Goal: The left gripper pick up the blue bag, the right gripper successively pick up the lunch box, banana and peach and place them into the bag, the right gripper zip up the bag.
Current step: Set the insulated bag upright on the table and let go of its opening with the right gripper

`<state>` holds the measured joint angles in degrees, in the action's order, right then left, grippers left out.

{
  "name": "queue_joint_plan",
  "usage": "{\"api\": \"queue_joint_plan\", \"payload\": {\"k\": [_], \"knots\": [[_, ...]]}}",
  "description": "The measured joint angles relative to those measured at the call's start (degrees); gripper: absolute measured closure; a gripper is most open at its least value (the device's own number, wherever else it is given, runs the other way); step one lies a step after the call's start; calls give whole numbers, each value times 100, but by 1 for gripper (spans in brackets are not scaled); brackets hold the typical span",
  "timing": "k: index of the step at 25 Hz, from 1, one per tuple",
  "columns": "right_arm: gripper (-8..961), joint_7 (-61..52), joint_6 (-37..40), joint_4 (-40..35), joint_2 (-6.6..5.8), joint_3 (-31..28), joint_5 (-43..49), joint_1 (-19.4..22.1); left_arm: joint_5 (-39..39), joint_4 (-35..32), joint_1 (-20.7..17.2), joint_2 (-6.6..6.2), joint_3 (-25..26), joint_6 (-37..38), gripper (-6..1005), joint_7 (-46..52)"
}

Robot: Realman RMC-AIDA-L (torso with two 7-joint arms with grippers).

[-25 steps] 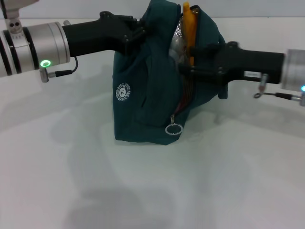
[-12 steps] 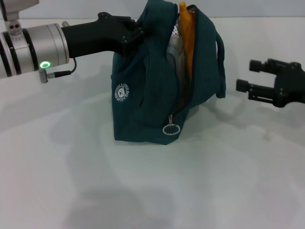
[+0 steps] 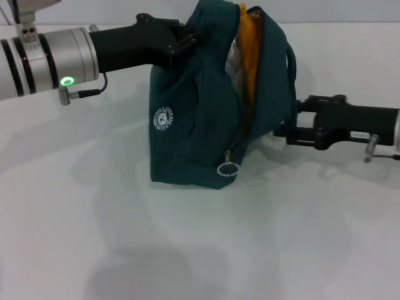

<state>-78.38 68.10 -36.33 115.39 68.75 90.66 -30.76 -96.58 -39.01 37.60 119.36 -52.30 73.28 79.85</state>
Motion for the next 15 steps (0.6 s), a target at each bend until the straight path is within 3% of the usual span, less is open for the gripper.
{"api": "queue_joint_plan", "payload": {"k": [4,10,15], "knots": [[292,14,-21,147,1,26,37,-165,2,0,16,0,0,1,888,-2],[296,-11,-200,134,24,-25,-141,-44,6,-1,-3,0,8,2,889,-6],[459,23,-330,159,26,-8,-247,-13,8,-1,-6,0,3,2,889,-34]]}}
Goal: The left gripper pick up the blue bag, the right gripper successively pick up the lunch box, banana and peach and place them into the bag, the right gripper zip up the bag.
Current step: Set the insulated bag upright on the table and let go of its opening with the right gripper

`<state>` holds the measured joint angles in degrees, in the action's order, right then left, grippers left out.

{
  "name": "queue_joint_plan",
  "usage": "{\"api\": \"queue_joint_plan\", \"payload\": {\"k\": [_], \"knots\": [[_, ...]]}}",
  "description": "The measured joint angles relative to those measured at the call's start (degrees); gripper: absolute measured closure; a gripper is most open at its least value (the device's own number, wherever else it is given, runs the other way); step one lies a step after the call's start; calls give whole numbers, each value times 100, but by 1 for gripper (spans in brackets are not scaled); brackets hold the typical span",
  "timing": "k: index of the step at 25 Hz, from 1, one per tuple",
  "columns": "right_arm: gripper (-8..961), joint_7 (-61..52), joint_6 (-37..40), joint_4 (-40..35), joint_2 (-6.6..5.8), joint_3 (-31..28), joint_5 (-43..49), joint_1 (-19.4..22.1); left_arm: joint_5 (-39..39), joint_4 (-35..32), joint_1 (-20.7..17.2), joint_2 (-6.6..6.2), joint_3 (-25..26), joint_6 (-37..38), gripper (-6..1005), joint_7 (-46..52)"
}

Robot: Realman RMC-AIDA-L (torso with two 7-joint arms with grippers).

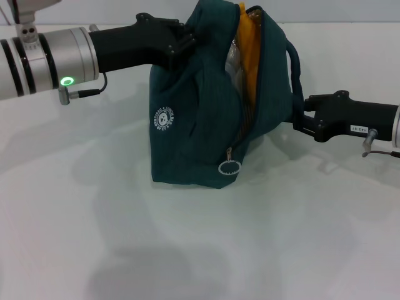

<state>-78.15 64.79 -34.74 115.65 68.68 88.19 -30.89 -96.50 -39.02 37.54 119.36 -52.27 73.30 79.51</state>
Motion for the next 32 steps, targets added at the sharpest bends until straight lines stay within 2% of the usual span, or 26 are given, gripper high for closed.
{"api": "queue_joint_plan", "payload": {"k": [4,7,9,12,17,20,25,32], "knots": [[634,342,-12,24,15,-16,-285,81,95,138,-19,13,14,0,889,-260],[784,929,36,44,21,-17,-971,280,430,447,-33,11,21,1,888,-650],[893,1168,204,-11,-18,-20,-1447,436,605,546,-88,7,18,17,885,-799],[893,1236,599,-139,-91,-91,-1732,585,798,618,-232,16,-14,56,881,-963],[894,1230,1361,-350,-186,-407,-1712,749,1205,1243,-317,35,-55,378,874,-1721],[894,1195,1573,-472,-238,-469,-1714,834,1663,1604,-430,37,-54,644,870,-2314],[895,1202,1678,-511,-248,-463,-1681,899,2741,2353,-663,69,-55,1102,863,-3377],[896,1181,1821,-518,-231,-435,-1361,866,2848,2698,-602,82,-240,1358,682,-3659]]}}
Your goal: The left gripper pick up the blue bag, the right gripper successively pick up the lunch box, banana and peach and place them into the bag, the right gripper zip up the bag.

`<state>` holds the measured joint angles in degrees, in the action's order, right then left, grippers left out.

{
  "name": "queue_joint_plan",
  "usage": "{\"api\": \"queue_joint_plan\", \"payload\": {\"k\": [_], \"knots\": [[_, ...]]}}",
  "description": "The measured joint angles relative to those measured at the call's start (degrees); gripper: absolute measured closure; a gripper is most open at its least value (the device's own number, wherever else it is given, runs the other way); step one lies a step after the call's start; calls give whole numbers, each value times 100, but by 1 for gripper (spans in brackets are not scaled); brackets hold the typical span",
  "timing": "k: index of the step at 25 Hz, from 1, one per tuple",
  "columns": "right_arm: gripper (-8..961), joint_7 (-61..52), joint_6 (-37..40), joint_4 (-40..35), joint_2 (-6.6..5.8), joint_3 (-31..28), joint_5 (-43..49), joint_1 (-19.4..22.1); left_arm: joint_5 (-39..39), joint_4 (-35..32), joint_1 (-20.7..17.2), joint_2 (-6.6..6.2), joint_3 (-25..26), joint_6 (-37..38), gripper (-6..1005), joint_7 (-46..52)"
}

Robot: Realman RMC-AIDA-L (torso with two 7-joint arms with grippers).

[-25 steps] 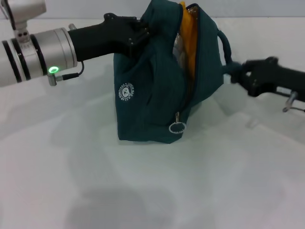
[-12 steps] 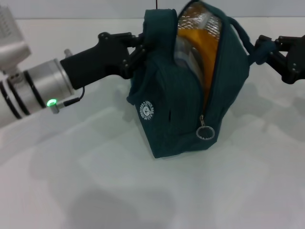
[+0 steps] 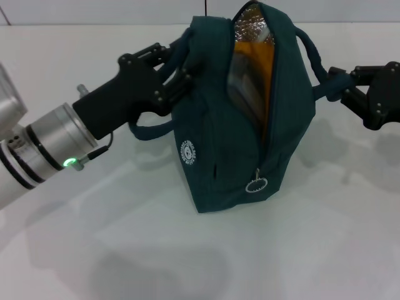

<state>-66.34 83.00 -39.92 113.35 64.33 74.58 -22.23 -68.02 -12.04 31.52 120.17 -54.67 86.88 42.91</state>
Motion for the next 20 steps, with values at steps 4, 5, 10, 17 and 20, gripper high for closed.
{"api": "queue_joint_plan", "payload": {"k": [4,5,10,17,20], "knots": [[897,-79,154,-16,13,5,47,-12,19,172,120,17,-70,-17,617,-24],[889,-71,207,-28,15,-3,65,-8,29,205,134,21,-71,-14,567,-27],[851,59,393,-101,-35,-103,219,24,79,332,172,48,-74,-27,356,-37],[798,91,391,-139,-197,-187,234,19,307,622,299,50,-47,-35,266,-135],[704,62,429,-147,-286,-192,343,-14,334,637,296,55,-49,-35,227,-137]]}}
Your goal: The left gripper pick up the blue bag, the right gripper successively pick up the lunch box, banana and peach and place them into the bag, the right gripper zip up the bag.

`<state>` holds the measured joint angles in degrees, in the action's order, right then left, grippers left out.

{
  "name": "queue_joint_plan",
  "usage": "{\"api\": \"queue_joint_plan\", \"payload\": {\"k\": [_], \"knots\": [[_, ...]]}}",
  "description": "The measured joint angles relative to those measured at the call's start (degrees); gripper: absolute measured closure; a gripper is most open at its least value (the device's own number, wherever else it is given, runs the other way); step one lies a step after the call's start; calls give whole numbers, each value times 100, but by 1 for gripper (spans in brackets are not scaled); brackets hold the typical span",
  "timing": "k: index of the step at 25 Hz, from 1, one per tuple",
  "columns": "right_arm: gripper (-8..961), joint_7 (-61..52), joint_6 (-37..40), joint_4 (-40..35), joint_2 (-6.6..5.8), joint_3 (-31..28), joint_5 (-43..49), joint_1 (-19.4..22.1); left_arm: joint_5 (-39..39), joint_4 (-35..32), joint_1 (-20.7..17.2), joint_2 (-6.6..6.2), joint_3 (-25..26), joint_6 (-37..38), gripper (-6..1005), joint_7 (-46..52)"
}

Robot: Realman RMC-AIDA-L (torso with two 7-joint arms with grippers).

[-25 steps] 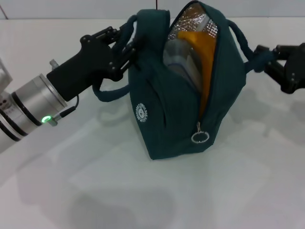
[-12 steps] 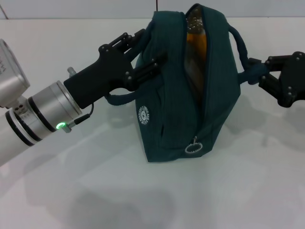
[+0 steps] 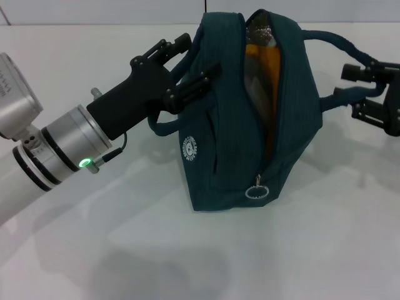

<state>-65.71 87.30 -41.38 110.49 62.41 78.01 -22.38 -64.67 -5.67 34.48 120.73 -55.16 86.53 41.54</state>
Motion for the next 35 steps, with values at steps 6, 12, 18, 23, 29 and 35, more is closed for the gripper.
{"api": "queue_joint_plan", "payload": {"k": [6,12,18,23,29,35], "knots": [[561,-153,17,-72,-149,-2,368,-61,87,89,-3,3,-2,0,226,-3],[490,-719,51,-670,-159,-131,1038,54,107,143,12,4,1,5,227,-5],[332,-725,1173,-739,-73,-889,1237,203,107,234,27,3,-13,28,228,-5],[307,-759,1800,-687,61,-867,2187,9,107,297,57,3,-19,42,229,-6],[312,-808,1292,-348,437,-850,3333,-364,88,318,56,3,-23,59,230,-6],[314,-836,739,-4,482,-733,3337,-623,95,378,33,3,-8,73,231,-67]]}}
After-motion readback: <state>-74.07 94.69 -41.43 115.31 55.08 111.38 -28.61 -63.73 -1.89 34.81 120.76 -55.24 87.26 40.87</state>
